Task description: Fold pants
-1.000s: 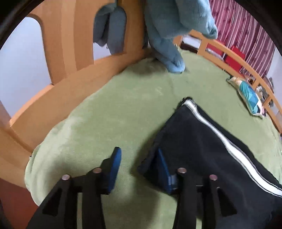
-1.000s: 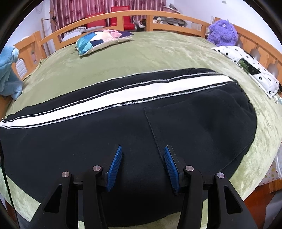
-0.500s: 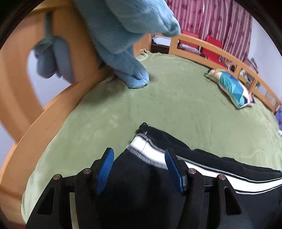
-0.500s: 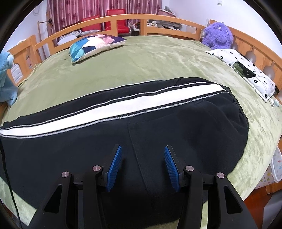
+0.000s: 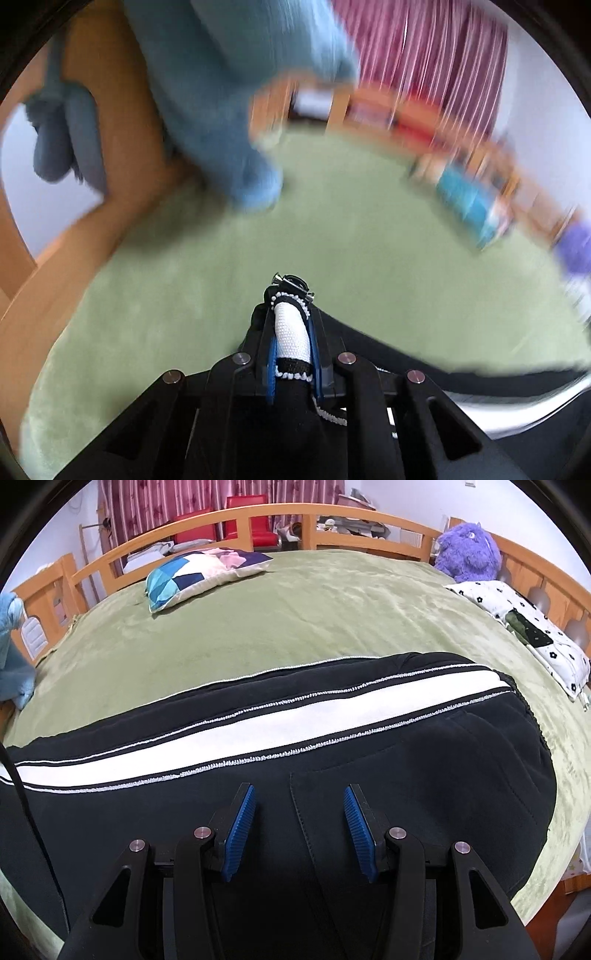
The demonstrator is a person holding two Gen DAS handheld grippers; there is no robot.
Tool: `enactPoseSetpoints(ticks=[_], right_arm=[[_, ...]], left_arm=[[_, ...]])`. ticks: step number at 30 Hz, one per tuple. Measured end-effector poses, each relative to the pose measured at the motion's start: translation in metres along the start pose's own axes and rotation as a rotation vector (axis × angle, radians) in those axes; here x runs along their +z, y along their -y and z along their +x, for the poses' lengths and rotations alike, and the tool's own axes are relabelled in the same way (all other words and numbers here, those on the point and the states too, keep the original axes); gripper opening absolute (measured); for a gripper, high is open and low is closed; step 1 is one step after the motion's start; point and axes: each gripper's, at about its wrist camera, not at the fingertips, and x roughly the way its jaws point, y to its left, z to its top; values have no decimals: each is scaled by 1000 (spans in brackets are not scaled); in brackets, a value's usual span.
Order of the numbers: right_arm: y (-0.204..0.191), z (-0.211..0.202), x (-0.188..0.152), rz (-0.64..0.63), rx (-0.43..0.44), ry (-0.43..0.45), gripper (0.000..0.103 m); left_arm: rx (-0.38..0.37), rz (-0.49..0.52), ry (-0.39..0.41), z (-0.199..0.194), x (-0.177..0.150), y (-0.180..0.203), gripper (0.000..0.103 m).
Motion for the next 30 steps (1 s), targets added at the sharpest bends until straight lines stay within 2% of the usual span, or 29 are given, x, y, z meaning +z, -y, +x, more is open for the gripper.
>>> enactPoseSetpoints(ticks=[3,5,6,8,9,11,14,16,19,22,24,29,30], right_arm=[[4,-3,-1,11,-3,12,49],[8,-4,-2,19,-8,13,49],[12,-6,-3,25,-14,14,49],[19,-11,-6,24,-21,13,49],[27,-17,-8,28,-33,20,49],[43,-27,-11,46,-59,36,50],[81,-41,-18,115,-82,55,58],[111,-47,-22,169,-120,73,68],[151,-47,-29,254,-155,90,72],[184,-34,-36,343,-91,79,73],[202,-21,-39,396,-7,67,74],[220,10,-35,436,111,51,80],[224,16,-33,449,130,48,84]], left_arm=[[6,-39,4,3,13,2,14],[102,3,-54,26,10,11,18],[174,33,-112,43,3,16,22],[276,67,-200,62,-8,22,35],[332,66,-240,67,-13,21,38],[326,45,-250,62,-18,20,49],[308,45,-230,38,-24,30,62],[315,99,-202,19,-28,49,62],[319,174,-189,0,-30,76,63],[292,216,-171,-22,-42,113,63],[281,238,-173,-35,-55,140,63],[246,243,-156,-64,-77,186,63],[234,234,-150,-70,-81,196,63]])
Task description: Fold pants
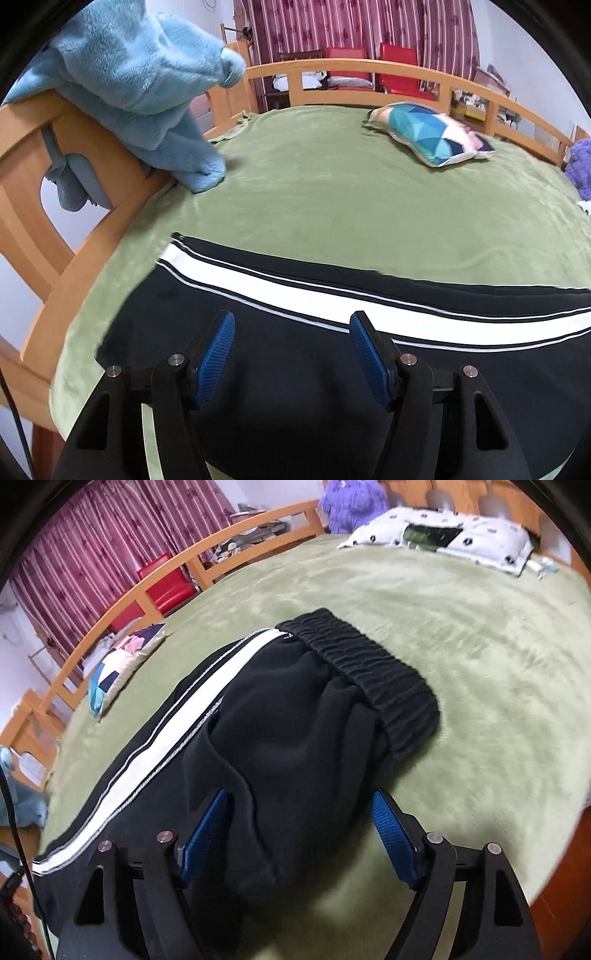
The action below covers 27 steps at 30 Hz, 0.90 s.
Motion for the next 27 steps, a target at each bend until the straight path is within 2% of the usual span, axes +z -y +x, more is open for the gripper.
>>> enactPoseSetpoints(ticks=[3,7,11,12,14,15,16,18,20,22,24,25,26,27], right_arm=[[6,15,7,23,50,-16,85],[16,33,21,89,124,-18,91],[21,48,37,167,144,-15,92],[21,52,43,177,141,-17,88],[21,54,51,178,126,-10,61],[20,56,56,158,145,-14,33],[17,58,62,128,212,-36,27],[6,48,74,78,199,-19,22],[-5,23,89,9,216,24,21],[-3,-7,102,-29,263,108,21],[5,-16,107,-41,216,150,24],[13,-11,107,-24,182,145,29],[19,1,104,-31,136,104,32],[24,25,100,-52,81,-8,34]], left_arm=[[-33,-8,4,-10,-2,16,63],[-25,19,17,-20,-1,39,63],[-17,39,23,-26,2,57,63],[-23,40,21,-26,2,62,63],[-54,33,13,-28,2,68,63],[-77,27,8,-28,2,69,63],[-95,22,8,-28,2,71,63],[-99,21,19,-31,0,72,63],[-99,29,22,-38,-2,71,63],[-107,36,28,-46,-5,66,63],[-97,28,34,-52,-12,56,63],[-99,23,33,-54,-15,52,63],[-102,19,30,-54,-19,48,63],[-98,16,18,-53,-23,42,63]])
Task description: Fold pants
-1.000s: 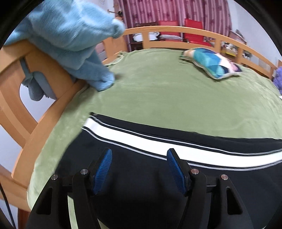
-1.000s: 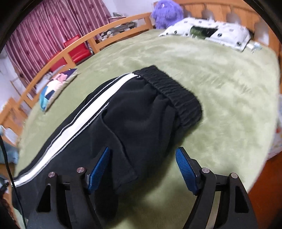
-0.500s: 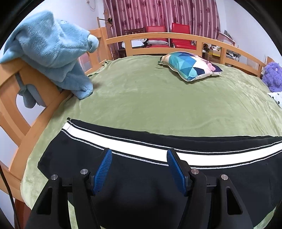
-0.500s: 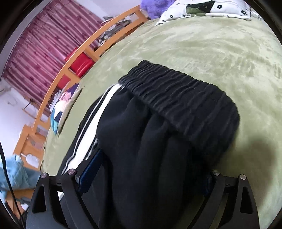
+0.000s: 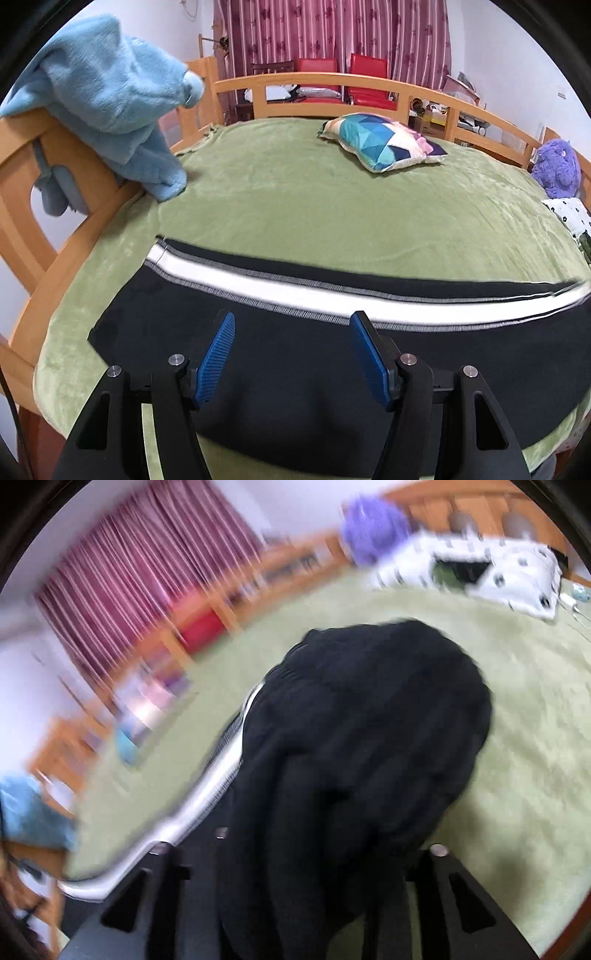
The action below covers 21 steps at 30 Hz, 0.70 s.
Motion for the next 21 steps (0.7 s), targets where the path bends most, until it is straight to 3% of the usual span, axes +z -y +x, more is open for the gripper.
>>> enactPoseSetpoints(ticks=[2,4,6,11,15,21], right_arm=[[10,27,-16,7,-78,-140,41],[13,17,-32,-8,-84,-69,52],[8,2,-43,-41,-150,-34,60],[-11,-34,-69,-75,-230,2,61],[-52,-66,-90,-148,-268,54,61],[-115,-89,-129,-219,-247,100,61]], left_arm=[[6,-9,-27,2,-6,-13,63],[22,-13,-52,5,-14,-28,63],[38,-23,-63,6,-22,-46,63],[45,-90,-81,12,-44,-104,63],[22,-207,-105,22,-67,-163,63],[-4,-271,-115,40,-83,-220,63]])
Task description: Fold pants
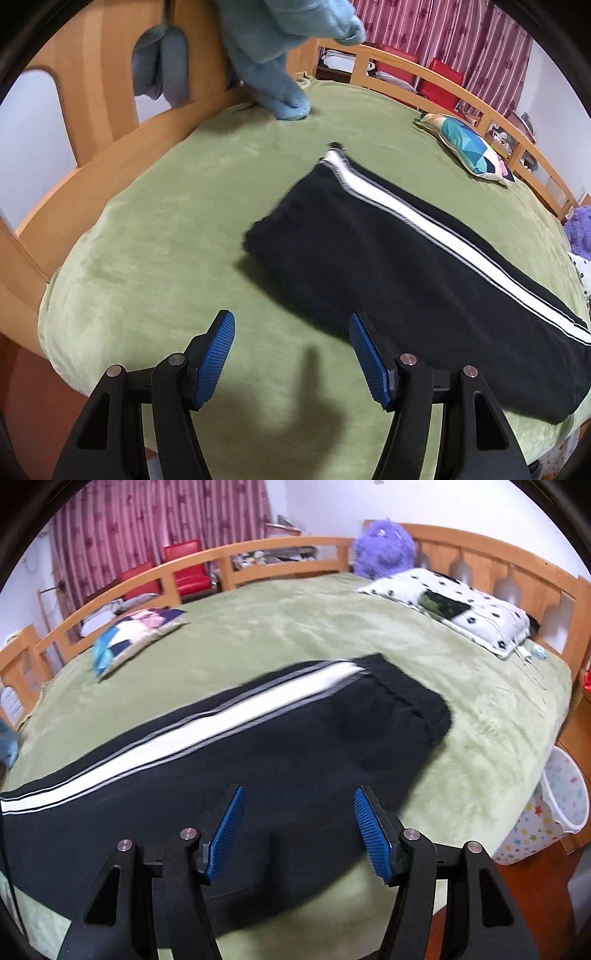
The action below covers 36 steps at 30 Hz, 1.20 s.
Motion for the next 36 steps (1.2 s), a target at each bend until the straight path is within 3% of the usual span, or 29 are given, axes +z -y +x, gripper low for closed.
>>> enactPoseSetpoints(ticks=[7,9,10,11,13,15,18,21,23,29,33,36], right_arm=[[-70,13,-15,-71,33,-58,61],[-80,15,-17,-81,51,-85,61],[-86,15,-19,-88,54,-92,61],[-90,15,-20,-94,53,-94,61],[-95,15,-22,-112,39,-101,60],[-99,15,-23,-125,17,-104,61],[-101,15,-23,-104,18,-106,61],[-104,19,-21,-92,38,-118,61],[-110,21,-21,-111,44,-132,61],[-117,19,-25,-146,45,-136,60],[-118,19,-28,-134,52,-146,61],[-116,18,-30,-120,63,-151,61]], left_arm=[[-72,-39,-8,47,21,-12,61],[-96,-52,-6,61,28,-12,33],[-108,-51,-6,66,34,-13,8],[-126,-62,8,64,39,-15,7],[-240,-113,101,41,46,-26,7],[-264,-95,151,26,51,-25,7],[-191,-46,94,45,51,-17,14],[-38,-42,-34,75,45,-17,37],[-72,-108,-26,78,38,-29,51],[-150,-170,-7,87,43,-35,58],[-143,-148,-3,99,52,-24,55],[-151,-141,23,95,52,-26,30]])
